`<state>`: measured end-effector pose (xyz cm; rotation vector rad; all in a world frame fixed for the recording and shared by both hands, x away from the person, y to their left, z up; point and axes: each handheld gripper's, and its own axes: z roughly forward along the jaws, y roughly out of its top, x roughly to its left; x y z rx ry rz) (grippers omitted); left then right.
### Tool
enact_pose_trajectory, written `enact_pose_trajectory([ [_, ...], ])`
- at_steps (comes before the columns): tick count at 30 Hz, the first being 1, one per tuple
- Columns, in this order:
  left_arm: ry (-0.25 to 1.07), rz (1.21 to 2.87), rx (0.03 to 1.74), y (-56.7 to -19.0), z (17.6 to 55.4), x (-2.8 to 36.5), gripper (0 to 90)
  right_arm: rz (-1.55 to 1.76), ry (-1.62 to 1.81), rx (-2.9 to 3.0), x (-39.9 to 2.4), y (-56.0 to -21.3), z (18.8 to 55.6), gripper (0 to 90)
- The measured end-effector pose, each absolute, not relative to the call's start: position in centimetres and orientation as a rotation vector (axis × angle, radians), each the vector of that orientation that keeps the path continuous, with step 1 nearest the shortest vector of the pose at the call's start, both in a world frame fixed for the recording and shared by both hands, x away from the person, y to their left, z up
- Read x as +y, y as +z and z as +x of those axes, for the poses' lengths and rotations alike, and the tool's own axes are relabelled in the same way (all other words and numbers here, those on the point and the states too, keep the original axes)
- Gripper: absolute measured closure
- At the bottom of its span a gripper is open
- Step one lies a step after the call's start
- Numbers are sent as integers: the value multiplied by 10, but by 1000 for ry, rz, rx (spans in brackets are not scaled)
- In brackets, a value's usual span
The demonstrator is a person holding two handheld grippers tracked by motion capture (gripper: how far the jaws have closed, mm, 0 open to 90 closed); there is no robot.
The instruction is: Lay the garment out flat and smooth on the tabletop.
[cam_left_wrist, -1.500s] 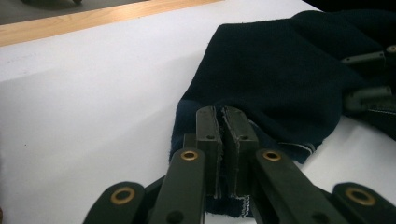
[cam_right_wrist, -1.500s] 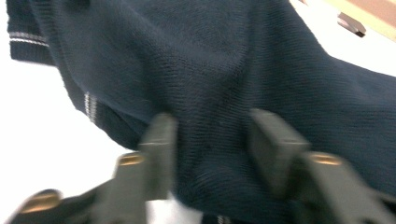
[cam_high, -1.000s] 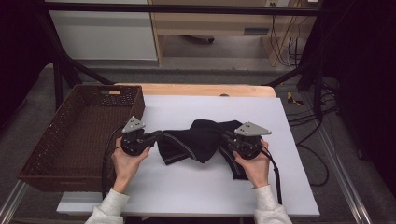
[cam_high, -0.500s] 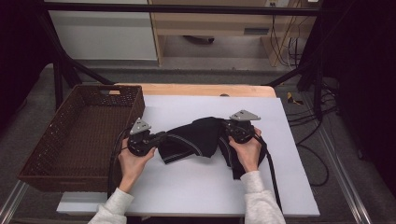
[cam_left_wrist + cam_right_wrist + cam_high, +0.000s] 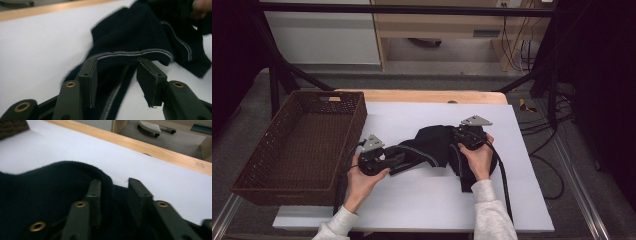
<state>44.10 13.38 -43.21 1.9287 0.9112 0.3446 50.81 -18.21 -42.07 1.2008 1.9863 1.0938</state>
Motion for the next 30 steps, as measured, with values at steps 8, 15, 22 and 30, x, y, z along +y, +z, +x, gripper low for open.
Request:
enact_pose_trajectory([
  [8,267,2045,918,-467,451,113,468,1110,1131,2071,-194,-406,469,371],
  [15,298,2076,903,-480,456,110,473,1091,1103,2111,-203,-413,447,328],
  [22,354,2095,879,-483,458,109,549,1084,1063,2160,-205,-435,432,319],
  [30,354,2124,864,-483,457,112,747,1102,967,2173,-194,-458,445,490],
])
